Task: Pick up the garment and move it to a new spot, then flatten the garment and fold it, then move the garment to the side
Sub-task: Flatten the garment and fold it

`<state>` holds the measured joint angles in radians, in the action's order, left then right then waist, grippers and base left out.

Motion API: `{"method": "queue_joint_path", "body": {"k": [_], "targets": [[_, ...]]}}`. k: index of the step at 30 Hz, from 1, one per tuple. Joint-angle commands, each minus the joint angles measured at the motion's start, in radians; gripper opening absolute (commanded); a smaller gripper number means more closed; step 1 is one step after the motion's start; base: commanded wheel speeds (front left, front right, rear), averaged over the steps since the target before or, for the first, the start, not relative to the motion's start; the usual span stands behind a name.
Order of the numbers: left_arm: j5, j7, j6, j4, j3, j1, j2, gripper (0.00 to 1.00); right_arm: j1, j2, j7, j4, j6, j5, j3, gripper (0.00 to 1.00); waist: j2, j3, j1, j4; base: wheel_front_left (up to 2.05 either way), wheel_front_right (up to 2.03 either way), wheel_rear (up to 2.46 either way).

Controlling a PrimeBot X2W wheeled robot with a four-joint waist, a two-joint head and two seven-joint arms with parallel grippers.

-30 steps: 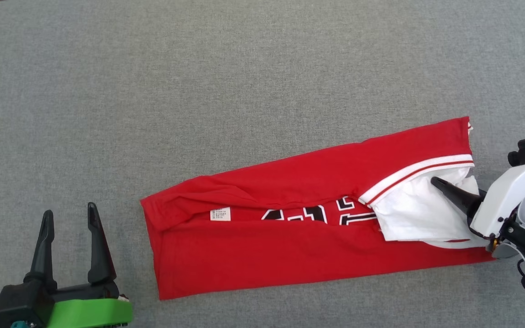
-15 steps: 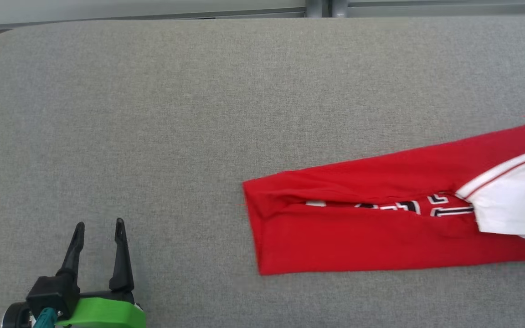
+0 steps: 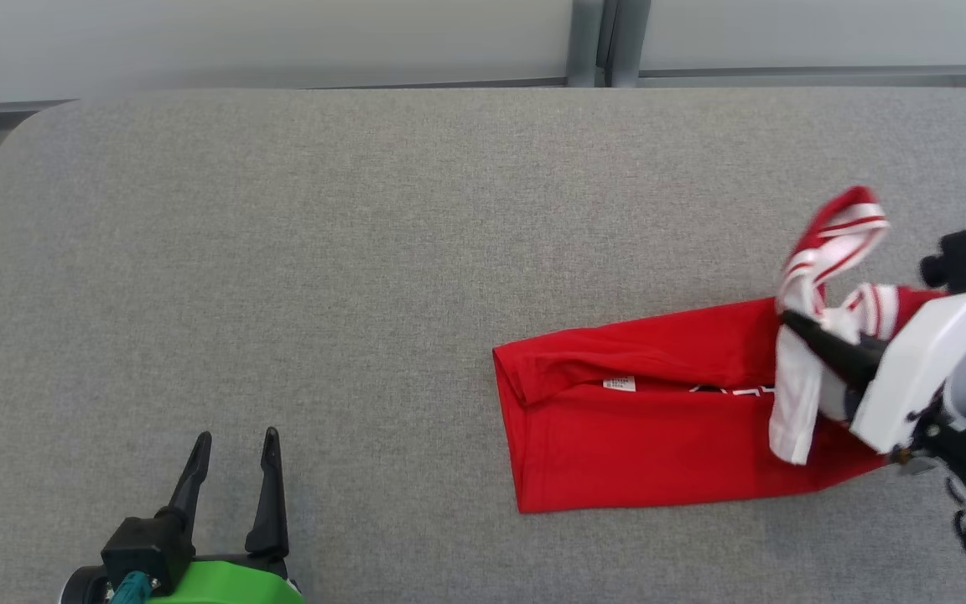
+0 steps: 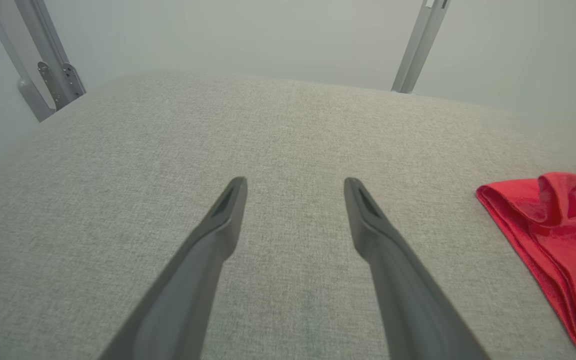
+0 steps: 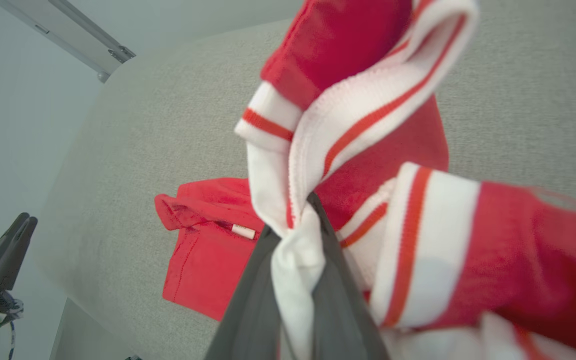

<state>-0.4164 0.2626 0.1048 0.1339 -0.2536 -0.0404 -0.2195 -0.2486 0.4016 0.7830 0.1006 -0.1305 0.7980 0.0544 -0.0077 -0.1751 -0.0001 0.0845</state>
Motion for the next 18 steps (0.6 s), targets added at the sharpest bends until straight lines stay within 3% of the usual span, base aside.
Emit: {"method": "queue_joint_path", "body": {"k": [1, 9, 18], "targets": [[0.021, 0.002, -0.019, 0.006, 0.007, -0.003, 0.007, 1.00, 0.026, -0.039, -0.026, 0.016, 0.000, -0.016, -0.071, 0.00, 0.0077, 0.022, 0.0001, 0.003, 0.00, 0.00, 0.00], [0.071, 0.002, -0.081, 0.044, 0.012, 0.025, 0.036, 1.00, 0.033, -0.175, -0.180, -0.131, 0.000, -0.098, -0.289, 0.00, 0.0077, 0.029, 0.0001, 0.042, 0.00, 0.00, 0.00], [0.106, 0.002, -0.113, 0.077, 0.022, 0.033, 0.072, 1.00, -0.056, -0.278, -0.315, -0.337, 0.000, -0.188, -0.404, 0.00, 0.0077, 0.038, 0.0001, 0.069, 0.00, 0.00, 0.00]]}}
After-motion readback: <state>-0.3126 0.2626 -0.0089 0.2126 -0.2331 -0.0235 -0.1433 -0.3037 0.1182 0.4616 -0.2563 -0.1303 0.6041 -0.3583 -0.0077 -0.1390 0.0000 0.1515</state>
